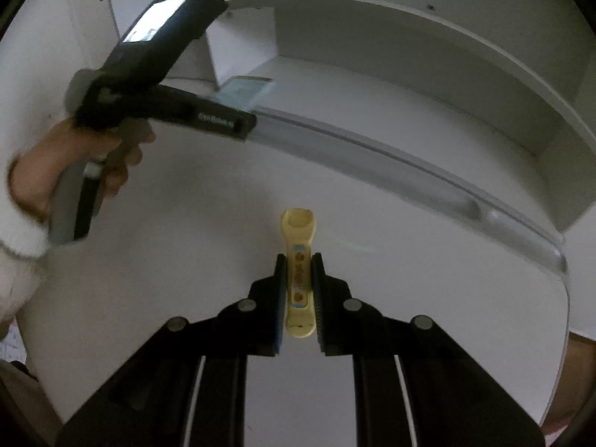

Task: Collect trash
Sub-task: 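Grasp the teal cigarette pack with left tool while right tool grasps the yellow spoon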

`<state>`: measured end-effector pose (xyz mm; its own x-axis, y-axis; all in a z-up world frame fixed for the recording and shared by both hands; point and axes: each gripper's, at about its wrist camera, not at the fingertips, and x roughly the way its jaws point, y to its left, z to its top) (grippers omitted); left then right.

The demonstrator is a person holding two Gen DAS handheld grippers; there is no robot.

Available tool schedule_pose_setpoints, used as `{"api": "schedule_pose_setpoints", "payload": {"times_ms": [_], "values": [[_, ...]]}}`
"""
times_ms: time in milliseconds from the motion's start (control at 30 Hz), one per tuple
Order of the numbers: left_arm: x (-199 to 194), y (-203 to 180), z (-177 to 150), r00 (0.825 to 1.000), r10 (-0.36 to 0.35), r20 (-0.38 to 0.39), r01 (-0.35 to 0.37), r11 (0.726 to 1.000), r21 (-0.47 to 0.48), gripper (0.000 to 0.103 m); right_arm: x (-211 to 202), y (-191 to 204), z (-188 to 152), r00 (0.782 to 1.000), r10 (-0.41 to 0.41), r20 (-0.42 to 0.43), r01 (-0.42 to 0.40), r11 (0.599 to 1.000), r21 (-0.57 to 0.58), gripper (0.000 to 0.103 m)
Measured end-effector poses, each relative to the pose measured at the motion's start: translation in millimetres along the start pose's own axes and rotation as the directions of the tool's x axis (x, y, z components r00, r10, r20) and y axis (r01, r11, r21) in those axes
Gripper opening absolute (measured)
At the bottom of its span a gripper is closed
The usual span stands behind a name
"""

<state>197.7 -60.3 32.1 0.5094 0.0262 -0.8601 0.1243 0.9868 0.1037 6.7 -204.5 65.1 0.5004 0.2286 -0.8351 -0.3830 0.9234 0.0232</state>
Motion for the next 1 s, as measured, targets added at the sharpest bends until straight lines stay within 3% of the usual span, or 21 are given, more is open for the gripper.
{"api": "schedule_pose_setpoints", "payload": {"times_ms": [33, 133, 333, 667, 1000], "values": [[-0.4, -3.5, 2.2, 1.0, 0.022, 0.006, -0.022, 1.0, 0.004, 0.086, -2.4, -4.1, -4.0, 1.0, -0.002, 0.0, 0.002, 1.0, 0.005, 0.014], [-8.2, -16.9, 3.1, 1.0, -0.017, 0.026, 0.015, 0.998, 0.056, 0.06, -8.3, -16.6, -14.5, 1.0, -0.007, 0.008, 0.007, 1.0, 0.029, 0.014], [-25.5, -34.2, -4.3, 0.998, -0.053, 0.041, 0.052, 0.998, 0.033, 0.059, -23.0, -21.4, -32.5, 1.0, -0.014, 0.024, 0.013, 0.998, 0.064, 0.014], [-87.7, -51.0, -30.0, 0.99, -0.094, 0.109, 0.085, 0.993, 0.087, 0.058, -66.9, -26.6, -69.2, 0.997, -0.058, 0.056, 0.051, 0.991, 0.12, 0.014], [-133.4, -76.5, -70.2, 0.982, -0.134, 0.131, 0.115, 0.983, 0.145, 0.058, -86.1, -21.5, -117.9, 0.996, -0.076, 0.037, 0.068, 0.98, 0.186, 0.014]]}}
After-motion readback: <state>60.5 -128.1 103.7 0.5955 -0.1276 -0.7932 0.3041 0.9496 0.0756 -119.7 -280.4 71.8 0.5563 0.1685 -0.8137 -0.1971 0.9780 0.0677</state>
